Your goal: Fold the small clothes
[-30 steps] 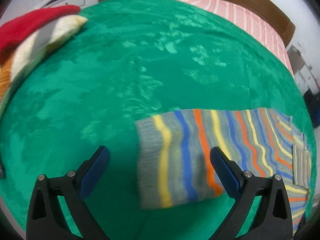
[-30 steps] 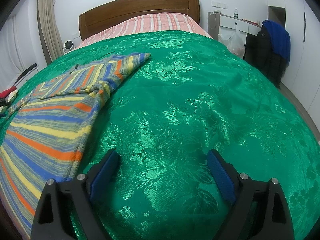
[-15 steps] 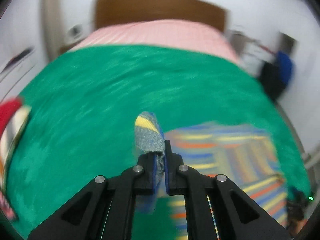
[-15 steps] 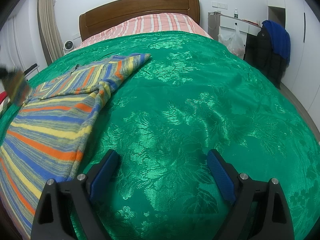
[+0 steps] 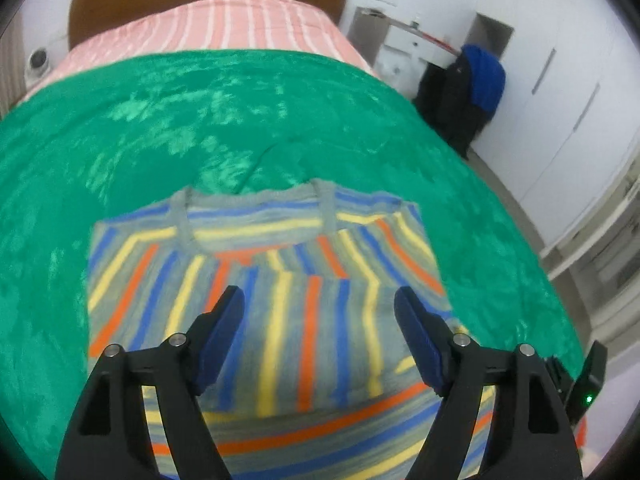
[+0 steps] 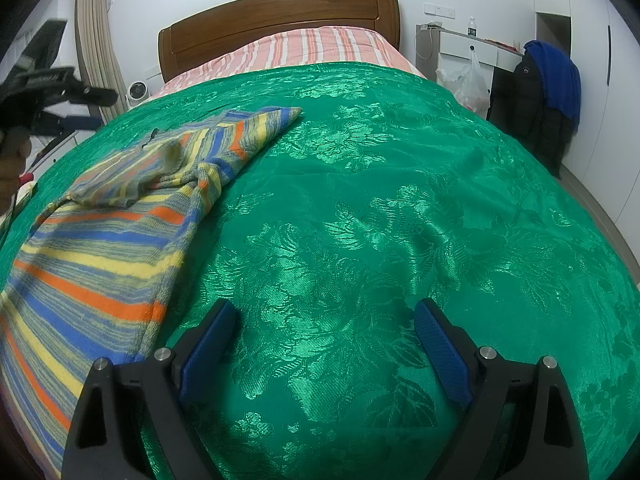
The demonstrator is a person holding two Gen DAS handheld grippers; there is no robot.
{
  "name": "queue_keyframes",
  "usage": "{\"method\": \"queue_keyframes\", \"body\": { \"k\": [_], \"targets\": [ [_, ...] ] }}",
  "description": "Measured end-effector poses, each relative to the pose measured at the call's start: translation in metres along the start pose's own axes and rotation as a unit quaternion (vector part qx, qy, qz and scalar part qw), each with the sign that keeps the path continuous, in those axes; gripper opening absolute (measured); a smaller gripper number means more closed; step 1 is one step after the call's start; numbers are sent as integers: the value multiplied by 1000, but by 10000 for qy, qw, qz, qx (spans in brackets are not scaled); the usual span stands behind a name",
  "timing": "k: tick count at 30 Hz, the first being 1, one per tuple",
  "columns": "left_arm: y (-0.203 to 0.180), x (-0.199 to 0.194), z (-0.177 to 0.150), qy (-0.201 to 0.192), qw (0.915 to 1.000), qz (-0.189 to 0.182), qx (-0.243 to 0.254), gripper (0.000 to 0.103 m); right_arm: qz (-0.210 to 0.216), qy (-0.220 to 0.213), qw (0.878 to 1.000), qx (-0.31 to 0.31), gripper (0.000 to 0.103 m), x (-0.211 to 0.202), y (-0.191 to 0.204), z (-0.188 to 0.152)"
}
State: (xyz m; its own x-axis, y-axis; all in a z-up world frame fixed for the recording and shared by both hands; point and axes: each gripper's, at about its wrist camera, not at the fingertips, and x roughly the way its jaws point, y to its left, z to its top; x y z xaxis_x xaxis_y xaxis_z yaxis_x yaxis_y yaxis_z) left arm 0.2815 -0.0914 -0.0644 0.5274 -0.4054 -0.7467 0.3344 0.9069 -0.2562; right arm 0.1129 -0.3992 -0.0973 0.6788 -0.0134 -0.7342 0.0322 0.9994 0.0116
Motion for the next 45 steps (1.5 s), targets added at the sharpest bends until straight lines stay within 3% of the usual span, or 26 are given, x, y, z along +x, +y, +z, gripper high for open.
{"method": "queue_keyframes", "body": {
  "k": [4,6,9,11,13,16,19,22,25,28,29,31,32,34,36,37,38,40,42,43,45],
  "targets": [
    [67,-14,6,-53,9964,623,-567,80,3,2,10000,1,90,0,0,0],
    [105,-12,4,155,9917,931,-870,80,0,1,10000,1,90,0,0,0],
    [145,6,-8,770,9871,664,-1238,75,-5,1,10000,-4,90,0,0,0],
    [148,12,-14,954,9869,380,-1244,73,-10,0,10000,-9,90,0,1,0],
    [142,21,-16,1063,9879,361,-1068,71,-12,0,10000,-10,90,0,1,0],
    [135,32,-25,1127,9881,743,-742,7,-31,-5,10000,-26,90,-1,1,0],
    [146,17,-26,759,9880,768,-1107,5,-42,-8,10000,-34,90,-2,2,0],
    [171,-2,-32,427,9835,881,-1523,5,-37,-8,10000,-33,90,-2,2,0],
    [184,2,-40,589,9800,908,-1671,7,-38,-7,10000,-33,90,-2,2,0],
    [186,-9,-37,420,9806,859,-1709,27,-40,-6,10000,-33,90,-2,2,0],
    [187,-13,-32,299,9809,758,-1764,45,-42,-6,10000,-35,90,-2,2,0],
    [192,-19,-20,123,9815,576,-1824,69,-43,-6,10000,-36,90,-2,2,0],
    [190,-13,-12,154,9820,562,-1799,74,-39,-8,10000,-33,90,-2,2,0],
    [188,9,3,441,9839,552,-1642,74,-40,-8,10000,-34,90,-2,2,0],
    [184,28,8,747,9843,628,-1469,64,-42,-6,10000,-36,90,-1,2,0],
    [182,37,9,859,9848,664,-1356,21,-42,-7,10000,-36,90,-1,2,0],
    [179,42,8,934,9853,691,-1254,4,-42,-6,10000,-36,90,-1,2,0],
    [181,32,7,527,9848,1003,-1313,2,-40,-6,10000,-36,90,-1,2,0],
    [197,17,-1,215,9787,1056,-1749,2,-37,-4,10000,-35,90,-1,2,0],
    [206,14,-8,130,9742,1041,-1996,2,-34,-4,10000,-33,90,-1,2,0],
    [211,18,-16,185,9731,975,-2079,2,-43,-4,10000,-39,90,-1,2,0]
  ]
}}
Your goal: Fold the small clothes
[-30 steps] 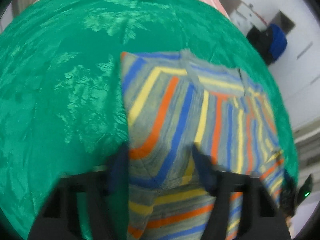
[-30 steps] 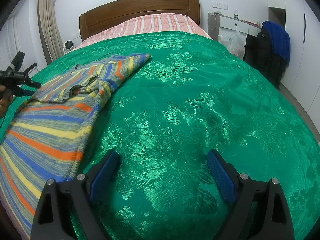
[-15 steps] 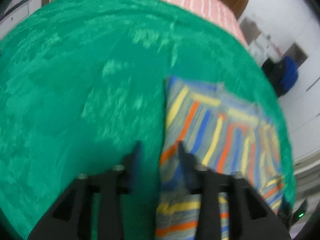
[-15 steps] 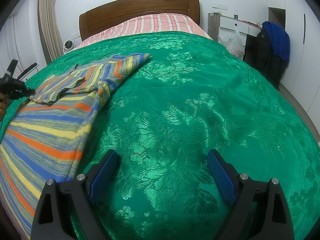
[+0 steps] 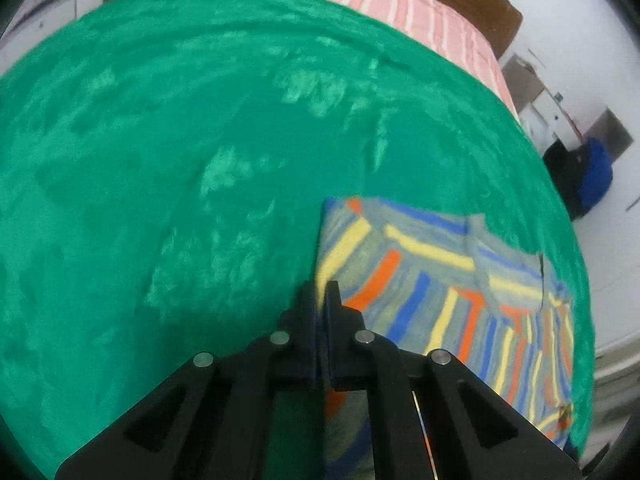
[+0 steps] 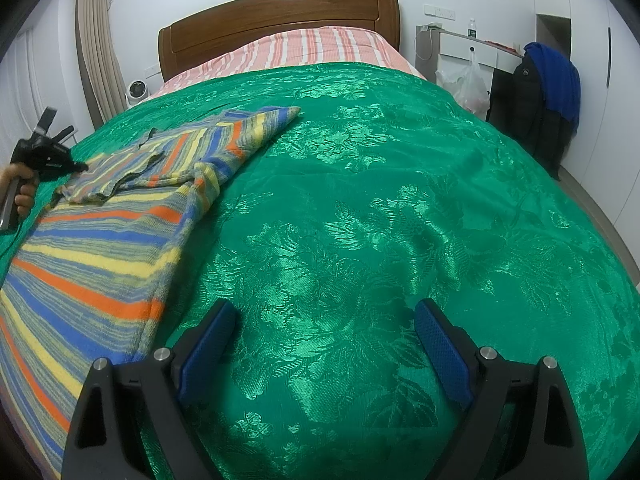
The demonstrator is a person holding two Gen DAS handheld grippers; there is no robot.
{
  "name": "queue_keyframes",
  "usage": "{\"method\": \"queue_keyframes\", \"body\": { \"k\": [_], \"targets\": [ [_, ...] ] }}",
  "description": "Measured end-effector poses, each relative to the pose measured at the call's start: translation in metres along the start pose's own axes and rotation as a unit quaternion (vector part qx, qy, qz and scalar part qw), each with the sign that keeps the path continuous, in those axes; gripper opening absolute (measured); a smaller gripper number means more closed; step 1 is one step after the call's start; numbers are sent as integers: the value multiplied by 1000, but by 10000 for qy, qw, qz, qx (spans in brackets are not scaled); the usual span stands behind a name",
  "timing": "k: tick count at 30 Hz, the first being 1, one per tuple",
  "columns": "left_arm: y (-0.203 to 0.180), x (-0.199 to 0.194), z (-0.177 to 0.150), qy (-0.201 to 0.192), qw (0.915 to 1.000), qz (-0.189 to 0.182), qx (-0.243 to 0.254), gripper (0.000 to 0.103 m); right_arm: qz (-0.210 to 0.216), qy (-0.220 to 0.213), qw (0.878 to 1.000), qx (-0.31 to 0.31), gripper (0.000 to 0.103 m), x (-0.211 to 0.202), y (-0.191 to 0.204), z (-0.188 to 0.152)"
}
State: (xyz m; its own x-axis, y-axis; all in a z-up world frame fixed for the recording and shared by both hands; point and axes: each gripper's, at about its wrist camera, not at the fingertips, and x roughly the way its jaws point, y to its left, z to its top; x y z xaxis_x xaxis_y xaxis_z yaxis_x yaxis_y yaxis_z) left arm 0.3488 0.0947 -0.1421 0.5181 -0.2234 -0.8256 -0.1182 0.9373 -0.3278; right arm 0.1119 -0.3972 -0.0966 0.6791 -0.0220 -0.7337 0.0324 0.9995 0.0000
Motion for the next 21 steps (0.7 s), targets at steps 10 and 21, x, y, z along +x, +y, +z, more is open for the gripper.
{"method": "queue_keyframes", "body": {
  "k": [10,21],
  "targets": [
    [-3,-29,-20,-284,9991,-99,304,56,686,192,9975,-15,82,-36,28,72],
    [5,-14,-41,-513,9975,-26,493,35,2323,2302,9373,1207,40,164,139,172]
  ]
}}
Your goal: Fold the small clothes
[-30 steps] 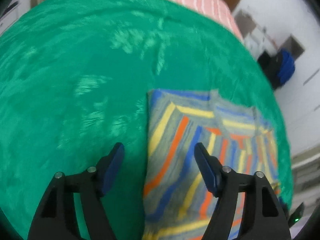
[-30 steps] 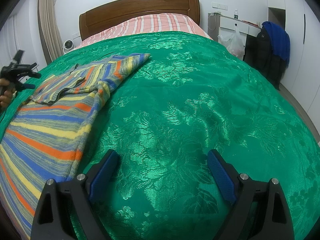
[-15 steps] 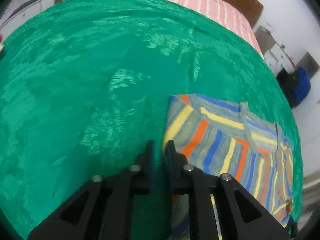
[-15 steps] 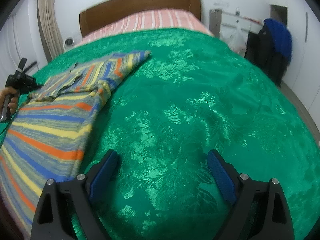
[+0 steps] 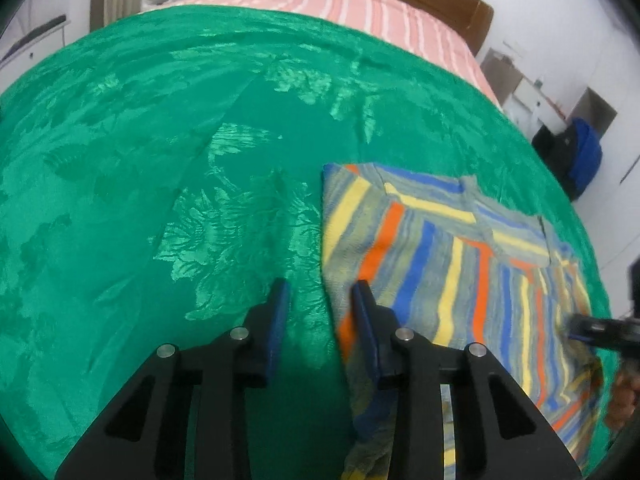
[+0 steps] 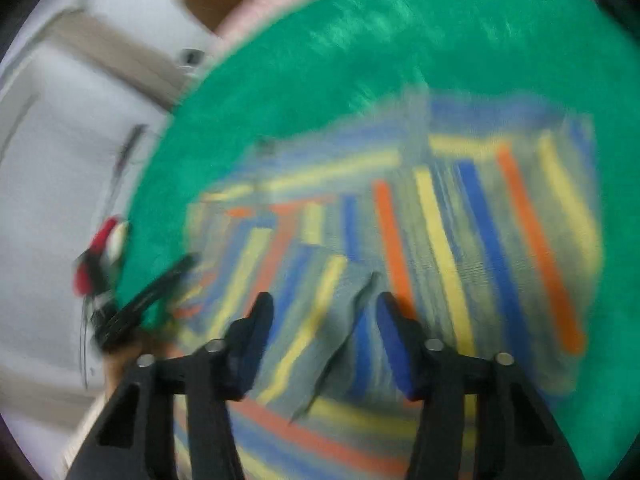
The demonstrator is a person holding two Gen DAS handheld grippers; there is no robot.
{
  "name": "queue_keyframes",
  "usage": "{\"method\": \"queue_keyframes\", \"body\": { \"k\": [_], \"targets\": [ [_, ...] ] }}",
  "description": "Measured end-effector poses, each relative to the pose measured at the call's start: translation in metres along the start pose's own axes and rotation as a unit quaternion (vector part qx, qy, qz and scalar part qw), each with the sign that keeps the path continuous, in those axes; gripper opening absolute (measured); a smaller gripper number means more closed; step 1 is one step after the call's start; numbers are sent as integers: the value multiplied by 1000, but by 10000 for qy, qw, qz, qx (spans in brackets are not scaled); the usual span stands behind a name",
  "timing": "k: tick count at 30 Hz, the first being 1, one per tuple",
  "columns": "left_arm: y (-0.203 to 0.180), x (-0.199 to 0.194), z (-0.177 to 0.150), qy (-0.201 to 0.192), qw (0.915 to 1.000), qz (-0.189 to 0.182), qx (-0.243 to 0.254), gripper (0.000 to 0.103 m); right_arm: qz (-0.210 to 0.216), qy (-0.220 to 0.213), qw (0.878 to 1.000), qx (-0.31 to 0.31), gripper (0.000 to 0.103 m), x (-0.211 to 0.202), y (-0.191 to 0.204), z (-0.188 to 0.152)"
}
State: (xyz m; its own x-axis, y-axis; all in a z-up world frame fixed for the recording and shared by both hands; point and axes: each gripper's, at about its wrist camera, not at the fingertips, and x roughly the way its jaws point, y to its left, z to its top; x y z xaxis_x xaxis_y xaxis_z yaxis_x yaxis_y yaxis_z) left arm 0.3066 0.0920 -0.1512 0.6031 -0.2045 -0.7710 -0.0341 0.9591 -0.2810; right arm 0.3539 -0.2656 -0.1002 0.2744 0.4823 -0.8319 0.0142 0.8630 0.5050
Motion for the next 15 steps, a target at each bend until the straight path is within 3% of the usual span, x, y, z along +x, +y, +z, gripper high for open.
{"method": "queue_keyframes", "body": {
  "k": [1,2,6,8,10,12,13,15],
  "targets": [
    [0,-1,-1,-24,10000,-9,3,35,-16,-18,10000,79,14,6,-2,2],
    [0,-1,0,-40,10000,-12,-3,35,-96,-165,9998,22,2,6,1,5],
    [0,-2,-2,-86,9999,-64,37,37,-330,-1224,9889,-772,3,-29,25,6],
    [-1,0,-2,-99,9999,-57,56,38,-635,-1108,9876,-915,3,-15,22,8],
    [-4,0,-2,-91,9999,-47,123,45,-822,-658,9915,-766,4,14,4,6],
    [-6,-5,-3,-54,9998,-60,161,61,-727,-875,9903,-797,14,6,1,1],
    [-7,-10,-6,-48,9998,-13,202,74,-800,-962,9888,-818,31,0,3,-3],
    [-10,-23,-15,-8,9989,265,385,83,-844,-1270,9843,-888,59,-26,10,-19]
  ]
}}
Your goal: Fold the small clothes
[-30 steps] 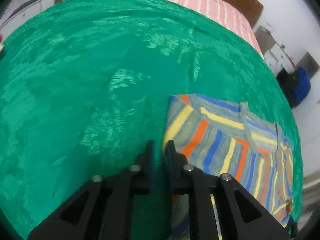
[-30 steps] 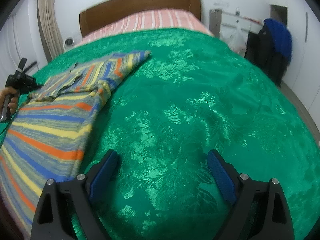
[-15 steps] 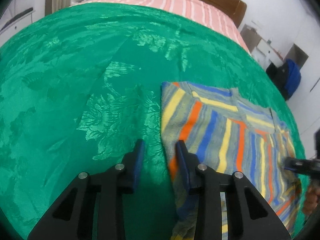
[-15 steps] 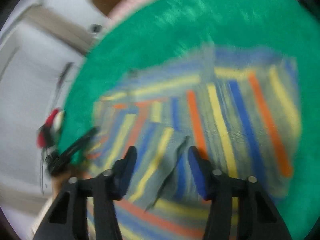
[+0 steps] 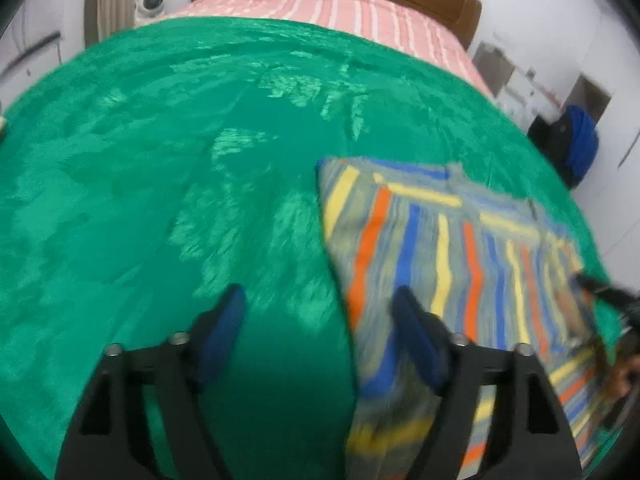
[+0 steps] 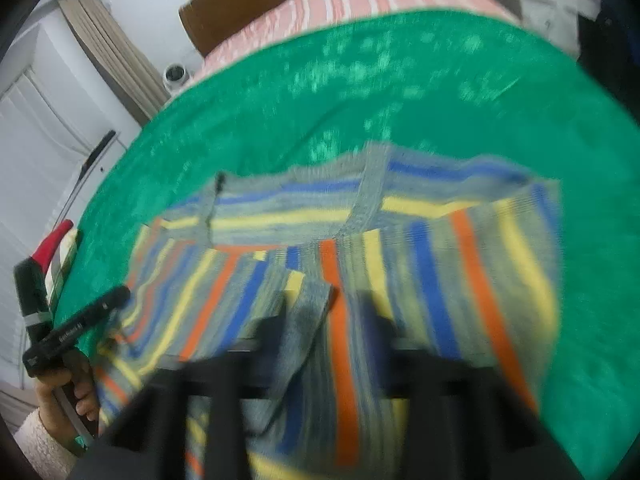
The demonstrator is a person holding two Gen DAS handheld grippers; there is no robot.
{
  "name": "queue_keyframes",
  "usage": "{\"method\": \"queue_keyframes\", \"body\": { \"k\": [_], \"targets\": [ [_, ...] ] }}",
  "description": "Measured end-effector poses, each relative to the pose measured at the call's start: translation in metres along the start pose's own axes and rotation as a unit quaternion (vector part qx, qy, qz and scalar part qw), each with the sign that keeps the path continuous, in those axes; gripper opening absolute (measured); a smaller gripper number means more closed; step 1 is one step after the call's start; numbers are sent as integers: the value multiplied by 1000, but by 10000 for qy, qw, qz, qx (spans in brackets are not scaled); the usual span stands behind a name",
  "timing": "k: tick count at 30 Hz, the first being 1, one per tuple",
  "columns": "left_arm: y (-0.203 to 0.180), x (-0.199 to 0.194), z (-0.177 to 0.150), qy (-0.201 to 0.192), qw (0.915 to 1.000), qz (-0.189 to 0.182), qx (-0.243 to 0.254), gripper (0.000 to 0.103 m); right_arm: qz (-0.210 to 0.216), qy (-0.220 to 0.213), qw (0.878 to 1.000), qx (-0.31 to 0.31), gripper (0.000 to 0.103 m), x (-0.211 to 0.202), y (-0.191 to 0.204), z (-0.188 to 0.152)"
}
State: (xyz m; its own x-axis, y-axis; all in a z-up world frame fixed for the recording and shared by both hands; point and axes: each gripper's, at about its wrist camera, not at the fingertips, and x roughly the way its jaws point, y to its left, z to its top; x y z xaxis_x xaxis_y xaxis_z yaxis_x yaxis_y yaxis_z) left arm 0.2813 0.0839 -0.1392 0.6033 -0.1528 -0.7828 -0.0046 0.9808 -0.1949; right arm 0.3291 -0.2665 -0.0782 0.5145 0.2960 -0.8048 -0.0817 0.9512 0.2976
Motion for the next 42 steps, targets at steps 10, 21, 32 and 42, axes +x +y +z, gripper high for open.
{"method": "queue_keyframes", "body": {
  "k": [10,21,32,42],
  "targets": [
    [9,-108,-98,10,9992,316,245,98,-716,-863,9910,-725,87,-151,-35,-114],
    [45,-99,-144,-427,9943,970,-57,103,-2136,-830,9721,-508,103,-162,-111,-207],
    [46,-94,-150,-468,9944,952,-38,103,-1996,-1041,9735,-389,103,-149,-120,-207],
    [58,-136,-152,-101,9992,-42,-381,102,-1708,-524,9833,-348,102,-168,-113,-201]
  ]
}}
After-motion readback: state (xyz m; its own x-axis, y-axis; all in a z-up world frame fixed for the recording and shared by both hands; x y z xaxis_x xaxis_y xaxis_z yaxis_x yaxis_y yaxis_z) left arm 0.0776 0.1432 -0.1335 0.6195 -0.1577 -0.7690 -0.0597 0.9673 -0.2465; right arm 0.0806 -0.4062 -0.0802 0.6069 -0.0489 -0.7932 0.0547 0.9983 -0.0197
